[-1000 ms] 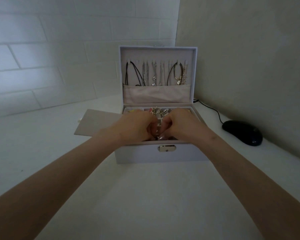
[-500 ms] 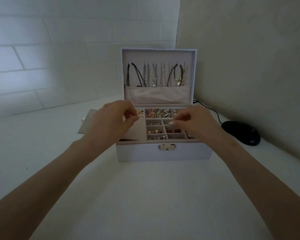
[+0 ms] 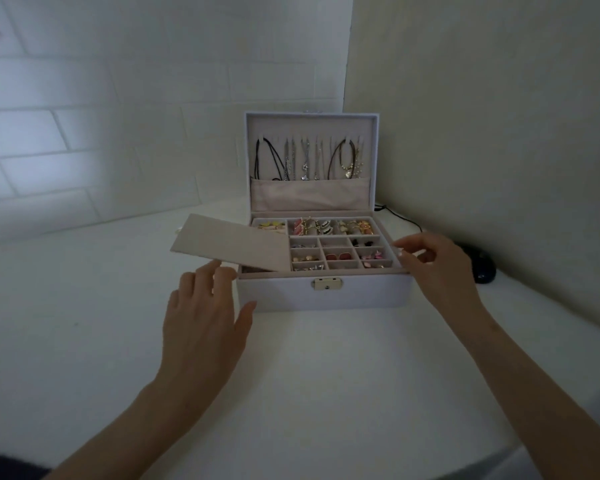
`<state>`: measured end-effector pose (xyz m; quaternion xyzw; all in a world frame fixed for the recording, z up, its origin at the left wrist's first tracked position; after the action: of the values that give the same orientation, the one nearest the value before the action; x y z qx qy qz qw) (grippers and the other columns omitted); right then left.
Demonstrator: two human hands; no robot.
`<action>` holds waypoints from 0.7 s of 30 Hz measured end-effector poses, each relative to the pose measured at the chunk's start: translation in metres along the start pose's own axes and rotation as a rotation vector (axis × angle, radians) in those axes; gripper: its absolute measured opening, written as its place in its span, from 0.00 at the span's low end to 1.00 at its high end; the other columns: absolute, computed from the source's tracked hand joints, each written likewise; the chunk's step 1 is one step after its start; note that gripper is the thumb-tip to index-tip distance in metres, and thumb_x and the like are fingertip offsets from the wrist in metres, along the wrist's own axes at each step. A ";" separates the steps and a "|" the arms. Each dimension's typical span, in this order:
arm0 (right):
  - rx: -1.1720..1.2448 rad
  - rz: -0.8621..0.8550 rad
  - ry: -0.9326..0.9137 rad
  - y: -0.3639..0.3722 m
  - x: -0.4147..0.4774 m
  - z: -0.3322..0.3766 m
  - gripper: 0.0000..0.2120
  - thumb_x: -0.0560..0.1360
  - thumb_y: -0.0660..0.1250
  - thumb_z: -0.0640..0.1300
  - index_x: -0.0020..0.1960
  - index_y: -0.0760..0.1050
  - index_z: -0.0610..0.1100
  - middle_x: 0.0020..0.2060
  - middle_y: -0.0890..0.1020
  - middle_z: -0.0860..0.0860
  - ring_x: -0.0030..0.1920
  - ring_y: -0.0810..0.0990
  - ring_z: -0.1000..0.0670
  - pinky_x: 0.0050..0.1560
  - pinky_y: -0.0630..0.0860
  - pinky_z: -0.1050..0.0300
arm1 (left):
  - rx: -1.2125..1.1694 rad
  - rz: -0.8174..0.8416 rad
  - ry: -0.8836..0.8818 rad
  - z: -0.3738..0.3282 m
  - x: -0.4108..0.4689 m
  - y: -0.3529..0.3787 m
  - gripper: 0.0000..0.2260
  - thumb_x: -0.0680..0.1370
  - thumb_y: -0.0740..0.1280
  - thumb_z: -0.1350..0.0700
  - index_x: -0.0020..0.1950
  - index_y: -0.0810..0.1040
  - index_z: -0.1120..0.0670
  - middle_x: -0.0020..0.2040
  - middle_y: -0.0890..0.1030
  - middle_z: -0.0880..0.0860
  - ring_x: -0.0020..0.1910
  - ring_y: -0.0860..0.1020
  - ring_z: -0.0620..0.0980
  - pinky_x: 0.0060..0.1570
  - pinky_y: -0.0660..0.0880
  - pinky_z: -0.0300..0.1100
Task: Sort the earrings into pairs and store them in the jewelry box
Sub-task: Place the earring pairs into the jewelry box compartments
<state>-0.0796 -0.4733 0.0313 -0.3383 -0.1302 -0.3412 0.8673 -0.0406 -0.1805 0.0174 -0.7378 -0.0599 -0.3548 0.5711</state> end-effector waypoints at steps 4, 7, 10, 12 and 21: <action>0.073 -0.002 0.021 -0.004 -0.002 -0.003 0.10 0.74 0.64 0.34 0.48 0.77 0.48 0.44 0.80 0.48 0.37 0.75 0.57 0.40 0.73 0.70 | -0.119 -0.029 0.069 -0.012 0.002 0.005 0.21 0.66 0.76 0.56 0.55 0.74 0.58 0.62 0.75 0.60 0.54 0.71 0.58 0.46 0.73 0.50; 0.160 -0.007 0.041 -0.007 -0.003 -0.002 0.11 0.76 0.62 0.34 0.51 0.75 0.49 0.43 0.79 0.51 0.43 0.79 0.49 0.45 0.78 0.55 | -0.250 -0.031 0.178 -0.024 0.006 0.011 0.25 0.66 0.75 0.58 0.58 0.69 0.53 0.62 0.75 0.55 0.52 0.68 0.53 0.48 0.67 0.43; 0.219 -0.018 0.030 -0.009 -0.004 0.001 0.11 0.78 0.60 0.37 0.55 0.73 0.50 0.48 0.79 0.48 0.40 0.79 0.56 0.38 0.76 0.67 | -0.280 -0.010 0.238 -0.036 0.010 0.016 0.26 0.67 0.75 0.59 0.61 0.68 0.55 0.61 0.76 0.56 0.53 0.68 0.52 0.48 0.70 0.44; 0.247 -0.022 0.034 -0.010 -0.005 0.002 0.12 0.79 0.58 0.38 0.58 0.72 0.51 0.47 0.79 0.50 0.39 0.78 0.58 0.35 0.75 0.71 | -0.278 -0.013 0.260 -0.042 0.012 0.018 0.25 0.68 0.74 0.59 0.62 0.69 0.57 0.60 0.77 0.57 0.55 0.68 0.53 0.47 0.73 0.47; -0.084 0.117 -0.140 -0.007 0.007 0.000 0.08 0.76 0.65 0.38 0.49 0.82 0.45 0.45 0.80 0.49 0.45 0.77 0.51 0.46 0.68 0.73 | -0.322 -0.024 0.312 -0.046 0.032 0.029 0.15 0.74 0.55 0.51 0.54 0.76 0.55 0.52 0.79 0.51 0.52 0.67 0.49 0.45 0.58 0.39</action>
<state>-0.0788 -0.4801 0.0380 -0.4043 -0.1563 -0.2706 0.8596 -0.0239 -0.2406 0.0177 -0.7549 0.0778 -0.4763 0.4442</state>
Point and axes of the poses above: each hand's wrist, its own x-axis towards the middle knuckle, its own y-axis out of the palm, z = x × y, the point moved 3 cm from there along x, towards the middle knuckle
